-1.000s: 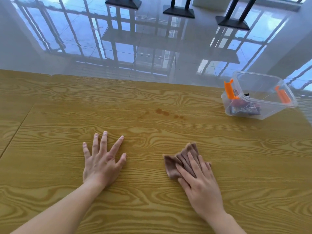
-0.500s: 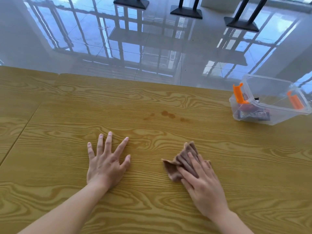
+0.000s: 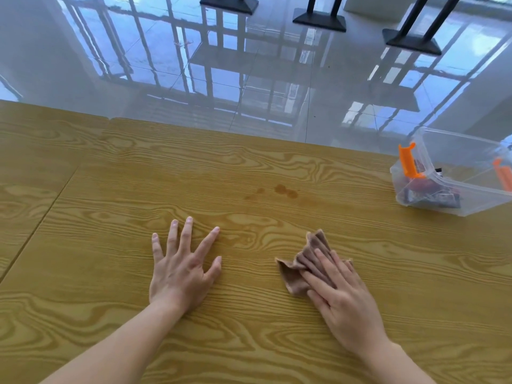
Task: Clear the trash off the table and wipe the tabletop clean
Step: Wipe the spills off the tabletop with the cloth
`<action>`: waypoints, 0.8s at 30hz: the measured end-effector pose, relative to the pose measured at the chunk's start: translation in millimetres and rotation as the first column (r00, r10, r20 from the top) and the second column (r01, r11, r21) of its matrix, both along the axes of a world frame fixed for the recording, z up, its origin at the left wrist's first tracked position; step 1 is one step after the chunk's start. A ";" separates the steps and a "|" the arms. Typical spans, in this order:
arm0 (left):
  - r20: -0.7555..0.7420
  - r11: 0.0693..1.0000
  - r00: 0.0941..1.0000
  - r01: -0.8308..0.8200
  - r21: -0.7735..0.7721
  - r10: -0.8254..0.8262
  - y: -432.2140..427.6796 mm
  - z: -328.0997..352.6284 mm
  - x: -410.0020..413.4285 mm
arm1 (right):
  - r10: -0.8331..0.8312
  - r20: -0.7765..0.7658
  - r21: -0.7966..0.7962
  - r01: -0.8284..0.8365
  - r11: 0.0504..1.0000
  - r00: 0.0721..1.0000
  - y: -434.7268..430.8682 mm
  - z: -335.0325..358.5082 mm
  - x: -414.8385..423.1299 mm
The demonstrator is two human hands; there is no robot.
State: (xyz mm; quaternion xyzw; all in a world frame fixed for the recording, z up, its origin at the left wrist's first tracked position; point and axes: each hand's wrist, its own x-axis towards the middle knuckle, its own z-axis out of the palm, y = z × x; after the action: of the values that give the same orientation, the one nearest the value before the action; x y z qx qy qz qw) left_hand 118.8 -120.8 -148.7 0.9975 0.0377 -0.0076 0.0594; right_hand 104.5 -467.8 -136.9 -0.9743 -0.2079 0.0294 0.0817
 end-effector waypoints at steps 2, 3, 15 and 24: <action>0.009 1.000 1.000 0.005 -0.001 -0.005 -0.1 -0.4 -0.1 | -0.160 0.012 0.002 0.160 0.987 0.987 -11.2 6.4 34.1; 0.012 1.000 1.000 0.005 0.001 -0.005 -0.4 -0.6 -0.3 | -0.278 0.012 0.006 0.278 0.961 0.961 -8.8 12.0 61.6; 0.018 1.000 1.000 0.003 -0.003 -0.003 -0.7 -0.4 -0.2 | 0.091 -0.011 0.120 -0.089 0.989 0.996 -2.4 4.5 36.7; 0.017 1.000 1.000 -0.003 -0.003 0.003 -0.3 0.9 -1.0 | -0.189 -0.048 0.127 0.193 0.973 0.981 54.7 15.2 120.2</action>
State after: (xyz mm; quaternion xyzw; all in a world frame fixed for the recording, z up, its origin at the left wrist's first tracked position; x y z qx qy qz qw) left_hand 117.9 -121.2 -147.8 0.9974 0.0388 0.0008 0.0613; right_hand 224.7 -413.1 -121.6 -0.9816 -0.1132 0.0248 0.1516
